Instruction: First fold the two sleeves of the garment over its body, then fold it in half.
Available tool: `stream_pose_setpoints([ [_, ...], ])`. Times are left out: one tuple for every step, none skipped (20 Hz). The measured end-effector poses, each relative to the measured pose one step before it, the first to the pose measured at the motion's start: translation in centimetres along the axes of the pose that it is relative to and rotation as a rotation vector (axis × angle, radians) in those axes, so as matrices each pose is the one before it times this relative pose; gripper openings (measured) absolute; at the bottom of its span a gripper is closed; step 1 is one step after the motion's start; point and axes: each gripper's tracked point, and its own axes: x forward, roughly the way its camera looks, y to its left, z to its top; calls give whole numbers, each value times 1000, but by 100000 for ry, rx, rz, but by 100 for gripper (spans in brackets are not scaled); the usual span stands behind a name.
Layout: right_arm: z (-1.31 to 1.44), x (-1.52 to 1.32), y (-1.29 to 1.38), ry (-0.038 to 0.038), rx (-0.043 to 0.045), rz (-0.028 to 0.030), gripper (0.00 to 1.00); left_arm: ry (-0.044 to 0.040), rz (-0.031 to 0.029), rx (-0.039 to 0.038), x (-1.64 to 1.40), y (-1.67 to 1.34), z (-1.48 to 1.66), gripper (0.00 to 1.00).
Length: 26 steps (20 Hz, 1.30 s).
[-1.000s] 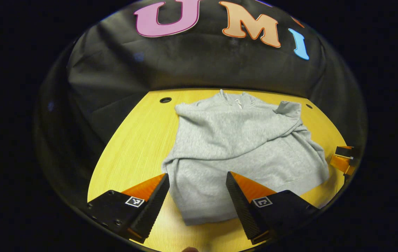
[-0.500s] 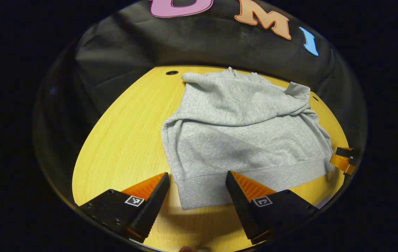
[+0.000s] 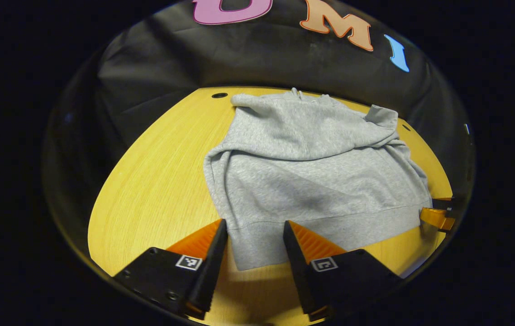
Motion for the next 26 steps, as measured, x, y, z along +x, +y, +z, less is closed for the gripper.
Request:
stream_pose_setpoints([
  [-70, 90, 376, 1834, -159, 1517, 87, 172, -2537, 1207, 102, -648, 72, 61],
  [94, 111, 750, 1288, -95, 2230, 78, 302, -1528, 804, 6, -330, 74, 53],
  [7, 104, 626, 874, 431, 1813, 59, -355, -1815, -328, -18, -504, 78, 33],
  [111, -156, 286, 1046, 1302, 395, 39, -402, -61, -550, 475, -174, 170, 25],
  [-92, 134, 207, 1039, 800, 793, 18, -85, -64, -192, 42, -184, 104, 11],
  [8, 101, -32, 2351, 2065, 628, 18, 180, -55, -298, 114, -76, 47, 8],
  [220, 19, -44, 1660, 2910, 845, 10, 845, -84, -555, 0, 32, 128, 5],
  [-67, 73, 28, 2270, 1281, 1117, 5, 1443, 5, -459, 108, -41, -46, 2],
  [87, 65, 40, 1384, 1512, 1334, 5, 1466, 47, -18, 37, -18, -21, 0],
  [88, -109, -2, 1245, 3411, 1102, 3, 502, 215, -415, -124, 2, 114, 0],
  [120, 9, 30, 202, 3035, 1117, 3, 225, 35, 433, 17, 14, 197, 0],
  [-66, -66, 28, 759, 2341, 1018, 3, 603, -317, 708, -2, -32, -119, 0],
  [-74, -170, -37, 24, 1764, 800, 3, 974, 38, 195, -198, 81, -197, 0],
  [-79, -206, -18, -463, 729, 809, 3, 1572, -625, 318, -172, -47, -244, 0],
  [-214, -17, 15, 91, -550, 372, 3, 829, -645, -889, -261, -43, -243, 0],
  [-200, -80, -128, 424, -712, 341, 3, 771, -862, -1097, -167, -33, -120, 0],
  [126, -127, 156, 375, -359, 437, 3, 652, -746, -1518, -75, 80, -36, 0],
  [46, 98, 117, 724, -457, 576, 3, 443, -82, -539, 89, 231, 201, 0],
  [-7, 224, 76, 706, 130, 705, 3, 667, -53, -570, 148, 109, 121, 2],
  [-88, -78, 144, 831, 325, 890, 3, 540, 512, -571, 193, 183, 179, 0],
  [39, -48, 102, 695, 156, 741, 3, 667, 279, -184, 11, 64, 27, 0],
  [61, -49, 182, -177, 315, 1320, 3, 505, 199, -412, 1, 58, 106, 0],
  [221, -85, 137, -465, 467, 843, 3, 175, -212, -695, -109, -22, 125, 0],
  [132, -298, 276, -883, 1498, 1843, 3, 138, -447, -1212, -167, -56, 173, 0],
  [603, -372, 581, -1906, 2772, 2733, 3, -597, -437, -2283, -308, -70, 441, 0],
  [654, -522, 731, -1940, 2831, 3347, 3, -701, -1151, -2690, -512, -246, 310, 0],
])
